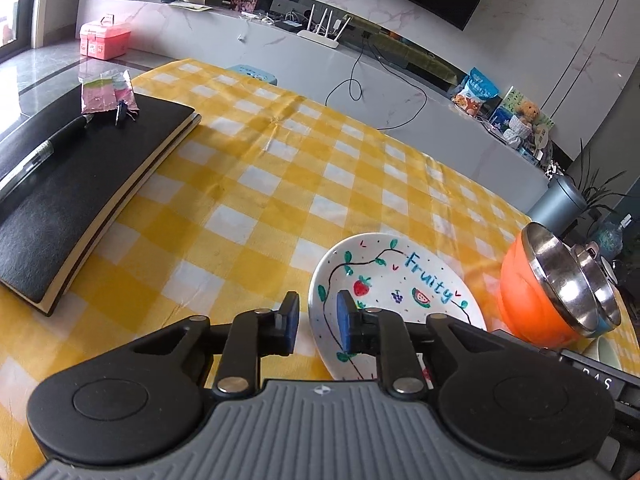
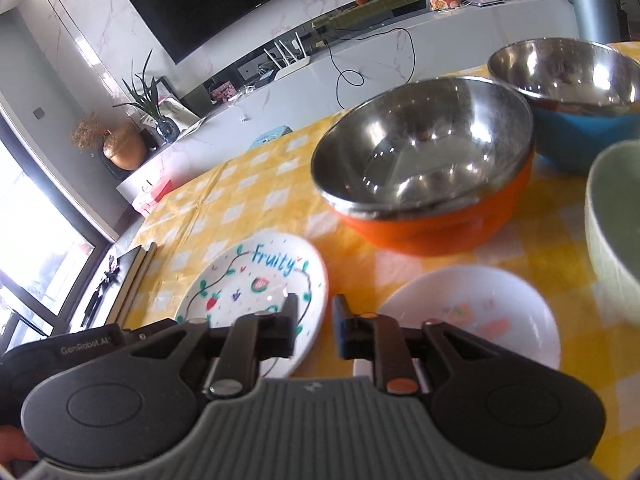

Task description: Organize plates and bowls

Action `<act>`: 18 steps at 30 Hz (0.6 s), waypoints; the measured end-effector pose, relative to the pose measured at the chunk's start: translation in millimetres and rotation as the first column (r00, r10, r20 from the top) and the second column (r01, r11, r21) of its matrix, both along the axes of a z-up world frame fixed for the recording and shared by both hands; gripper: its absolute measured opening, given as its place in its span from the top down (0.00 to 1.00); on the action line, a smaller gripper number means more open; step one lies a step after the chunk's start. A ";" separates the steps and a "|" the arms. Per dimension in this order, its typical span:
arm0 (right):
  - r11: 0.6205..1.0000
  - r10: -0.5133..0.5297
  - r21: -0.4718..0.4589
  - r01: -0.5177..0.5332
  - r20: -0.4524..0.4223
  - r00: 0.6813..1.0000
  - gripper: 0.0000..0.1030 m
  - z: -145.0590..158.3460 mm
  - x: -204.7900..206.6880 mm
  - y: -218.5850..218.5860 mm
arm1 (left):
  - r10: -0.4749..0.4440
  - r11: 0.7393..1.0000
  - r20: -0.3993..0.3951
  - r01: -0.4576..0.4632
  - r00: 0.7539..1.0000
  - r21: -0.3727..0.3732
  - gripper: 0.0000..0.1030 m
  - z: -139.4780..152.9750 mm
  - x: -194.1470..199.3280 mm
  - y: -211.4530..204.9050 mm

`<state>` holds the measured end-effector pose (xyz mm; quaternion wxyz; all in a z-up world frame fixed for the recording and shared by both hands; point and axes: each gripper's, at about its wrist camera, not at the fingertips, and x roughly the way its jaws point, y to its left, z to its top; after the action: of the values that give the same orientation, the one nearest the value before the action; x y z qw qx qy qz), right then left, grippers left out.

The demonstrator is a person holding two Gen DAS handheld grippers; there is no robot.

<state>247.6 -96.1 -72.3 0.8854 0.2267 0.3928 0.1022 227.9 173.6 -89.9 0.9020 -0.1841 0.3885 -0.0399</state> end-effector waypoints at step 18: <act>0.995 -0.027 0.099 0.032 -0.050 0.998 0.93 -14.2 11.7 0.3 | 0.012 1.000 0.035 -0.012 0.999 -0.004 0.87 -5.3 1.8 -3.0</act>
<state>259.4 -95.9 -86.5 0.8645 0.2790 0.4053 0.1030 229.7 170.7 -95.2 0.9085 -0.1875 0.3714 -0.0386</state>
